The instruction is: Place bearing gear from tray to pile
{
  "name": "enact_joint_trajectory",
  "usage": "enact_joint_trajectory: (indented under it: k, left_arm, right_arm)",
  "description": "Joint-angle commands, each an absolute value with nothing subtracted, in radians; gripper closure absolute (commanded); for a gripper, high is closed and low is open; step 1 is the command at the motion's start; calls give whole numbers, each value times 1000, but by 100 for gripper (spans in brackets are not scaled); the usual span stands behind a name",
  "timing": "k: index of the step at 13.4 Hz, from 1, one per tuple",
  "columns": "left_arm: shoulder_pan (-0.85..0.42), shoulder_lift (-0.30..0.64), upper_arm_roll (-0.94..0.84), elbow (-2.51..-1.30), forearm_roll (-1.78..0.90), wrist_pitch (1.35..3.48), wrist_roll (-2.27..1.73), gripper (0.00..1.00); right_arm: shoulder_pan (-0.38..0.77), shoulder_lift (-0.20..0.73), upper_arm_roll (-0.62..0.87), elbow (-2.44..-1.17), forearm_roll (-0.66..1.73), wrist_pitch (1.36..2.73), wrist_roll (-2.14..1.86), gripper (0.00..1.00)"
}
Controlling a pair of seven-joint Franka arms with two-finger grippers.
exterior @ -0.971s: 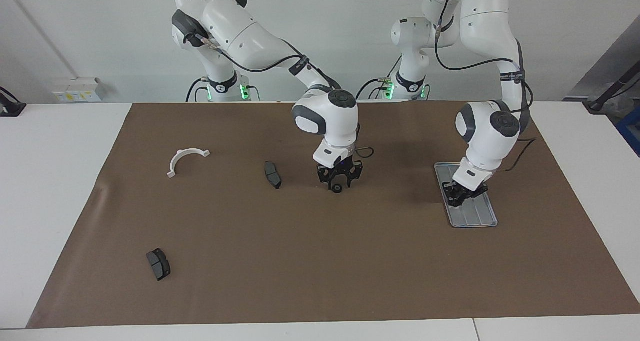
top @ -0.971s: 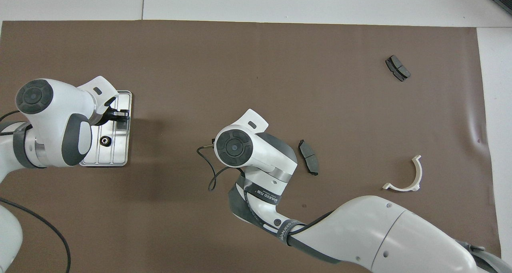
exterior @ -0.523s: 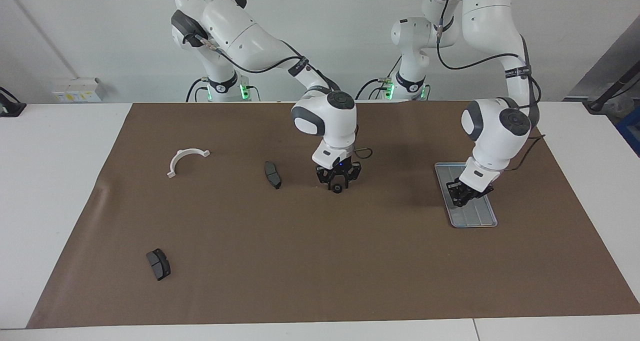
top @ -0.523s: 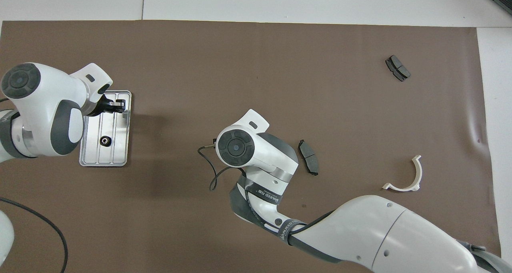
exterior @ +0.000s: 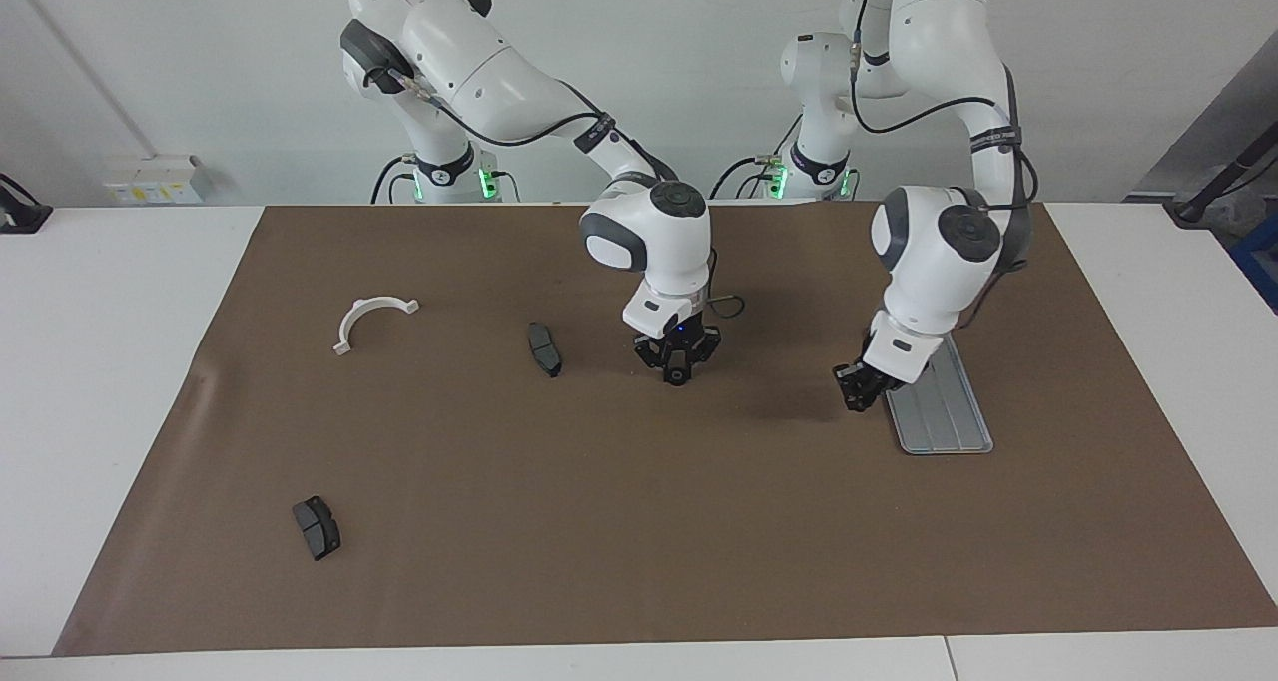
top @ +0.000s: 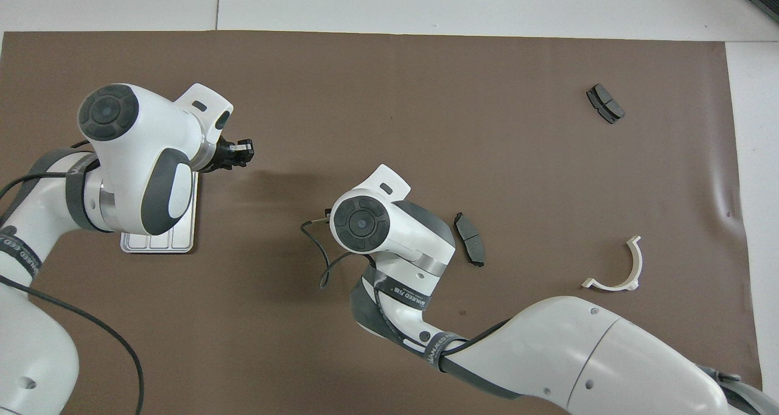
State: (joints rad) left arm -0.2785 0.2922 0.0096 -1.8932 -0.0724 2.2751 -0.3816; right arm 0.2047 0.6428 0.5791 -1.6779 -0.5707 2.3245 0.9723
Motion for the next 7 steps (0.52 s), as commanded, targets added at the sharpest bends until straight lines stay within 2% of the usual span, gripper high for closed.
enact_joint_trajectory:
  k: [1,5,7]
  left_arm:
    - [-330,290,25,-1893,-86,2267,-468,90]
    - [-386,290,25,-1901,-87,2299,-564,90]
    - [-390,288,21,-1902,-89,2301,-572,90]
  right_arm:
    - [189,647,595,-1668,-584,2309,988,100]
    - [157,574,592,-1667,-562,2205,939,100]
    - [140,505,568,-1671,-452,2166,818,100]
